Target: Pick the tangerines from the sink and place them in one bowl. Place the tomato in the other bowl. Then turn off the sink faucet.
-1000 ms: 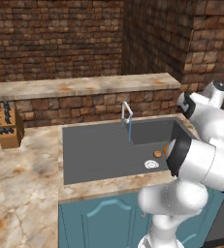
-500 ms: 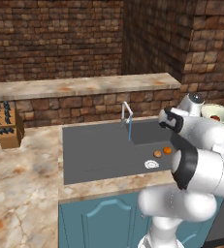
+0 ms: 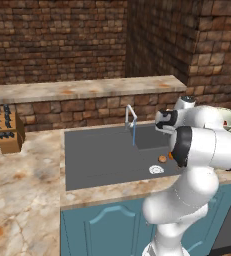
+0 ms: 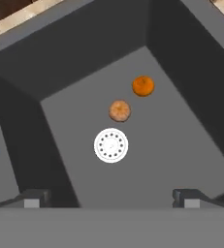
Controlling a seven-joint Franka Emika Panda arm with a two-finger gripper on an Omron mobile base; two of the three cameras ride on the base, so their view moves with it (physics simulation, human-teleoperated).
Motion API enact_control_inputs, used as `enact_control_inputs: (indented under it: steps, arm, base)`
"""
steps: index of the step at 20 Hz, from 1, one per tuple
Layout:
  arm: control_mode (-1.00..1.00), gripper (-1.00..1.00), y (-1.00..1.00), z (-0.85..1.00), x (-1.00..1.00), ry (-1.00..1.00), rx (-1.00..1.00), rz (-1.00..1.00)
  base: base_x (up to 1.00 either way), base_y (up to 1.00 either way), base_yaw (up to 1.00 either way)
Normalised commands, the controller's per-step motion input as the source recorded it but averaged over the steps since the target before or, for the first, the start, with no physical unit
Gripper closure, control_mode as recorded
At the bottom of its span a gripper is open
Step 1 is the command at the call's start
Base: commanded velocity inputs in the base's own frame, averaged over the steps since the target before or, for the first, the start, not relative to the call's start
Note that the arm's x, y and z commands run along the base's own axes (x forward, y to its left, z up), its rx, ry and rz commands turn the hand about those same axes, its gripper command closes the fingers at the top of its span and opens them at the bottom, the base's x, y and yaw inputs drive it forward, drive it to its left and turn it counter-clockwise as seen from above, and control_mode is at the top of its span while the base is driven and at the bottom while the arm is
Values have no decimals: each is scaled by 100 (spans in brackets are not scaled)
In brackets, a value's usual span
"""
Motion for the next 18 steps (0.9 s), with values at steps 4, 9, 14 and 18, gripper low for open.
enact_control_inputs:
  steps: [4,9,14,18]
  arm:
    - [-100,-100,0,-50,17,23,0,8]
    - [-100,-100,0,-55,9,14,0,2]
    - [-100,-100,0,-49,1,9,0,0]
    - [-100,-100,0,-41,0,2,0,0]
  base:
    - [0,0,0]
    - [0,0,0]
    - [0,0,0]
    - [0,0,0]
